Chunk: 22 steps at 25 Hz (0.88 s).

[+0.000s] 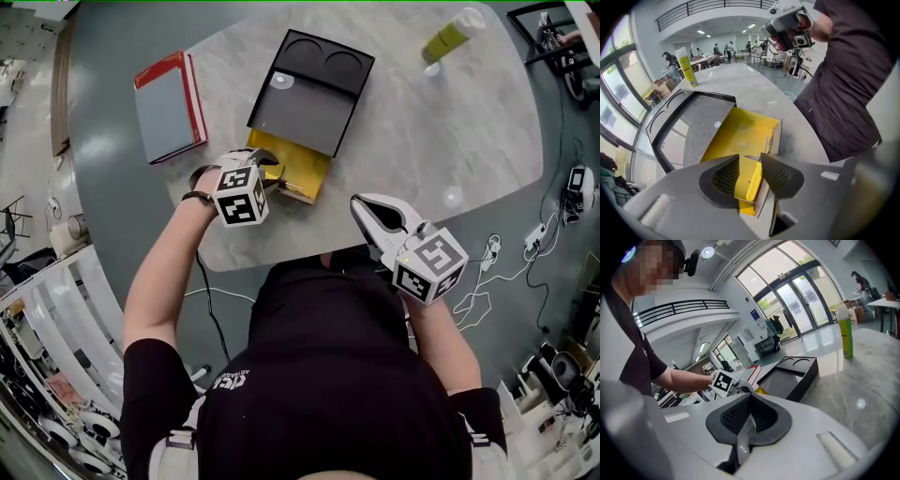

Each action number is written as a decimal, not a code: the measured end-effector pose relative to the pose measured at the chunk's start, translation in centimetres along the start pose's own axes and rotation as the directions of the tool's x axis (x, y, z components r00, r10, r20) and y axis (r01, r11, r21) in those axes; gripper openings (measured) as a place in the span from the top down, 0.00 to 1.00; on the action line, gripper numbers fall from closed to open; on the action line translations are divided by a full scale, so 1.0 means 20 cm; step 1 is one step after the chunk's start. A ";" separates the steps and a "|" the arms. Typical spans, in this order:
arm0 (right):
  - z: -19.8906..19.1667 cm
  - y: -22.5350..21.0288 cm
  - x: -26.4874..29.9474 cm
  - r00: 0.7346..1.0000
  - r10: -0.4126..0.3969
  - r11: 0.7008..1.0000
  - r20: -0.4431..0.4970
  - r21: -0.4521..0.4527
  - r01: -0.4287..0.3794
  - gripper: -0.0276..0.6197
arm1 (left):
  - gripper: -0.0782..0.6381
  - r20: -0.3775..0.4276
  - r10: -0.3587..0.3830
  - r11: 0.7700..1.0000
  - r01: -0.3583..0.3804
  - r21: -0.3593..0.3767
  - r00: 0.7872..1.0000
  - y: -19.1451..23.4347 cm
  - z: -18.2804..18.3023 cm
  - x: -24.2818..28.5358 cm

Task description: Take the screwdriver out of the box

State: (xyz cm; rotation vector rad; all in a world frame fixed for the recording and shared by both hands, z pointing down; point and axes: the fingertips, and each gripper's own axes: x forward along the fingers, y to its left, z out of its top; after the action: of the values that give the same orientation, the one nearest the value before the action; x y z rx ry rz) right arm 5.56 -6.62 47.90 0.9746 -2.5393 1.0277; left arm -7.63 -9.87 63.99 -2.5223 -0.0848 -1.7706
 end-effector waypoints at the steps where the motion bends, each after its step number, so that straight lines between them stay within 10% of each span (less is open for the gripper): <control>1: 0.00 0.00 0.00 1.000 -0.002 1.000 0.001 0.003 0.002 0.93 | 0.68 -0.009 -0.005 1.000 0.006 0.014 1.000 0.00 0.00 0.01; 22: 0.02 -0.04 -0.05 1.000 -0.027 0.999 0.014 0.035 0.026 0.93 | 0.65 -0.140 -0.073 0.982 0.096 0.165 0.987 -0.04 -0.02 0.17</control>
State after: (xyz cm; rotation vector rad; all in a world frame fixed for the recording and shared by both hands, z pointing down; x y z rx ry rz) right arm 6.84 -6.72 47.54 1.0260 -2.5215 1.0638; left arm -6.92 -9.07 67.33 -2.3073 -0.3280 -1.8691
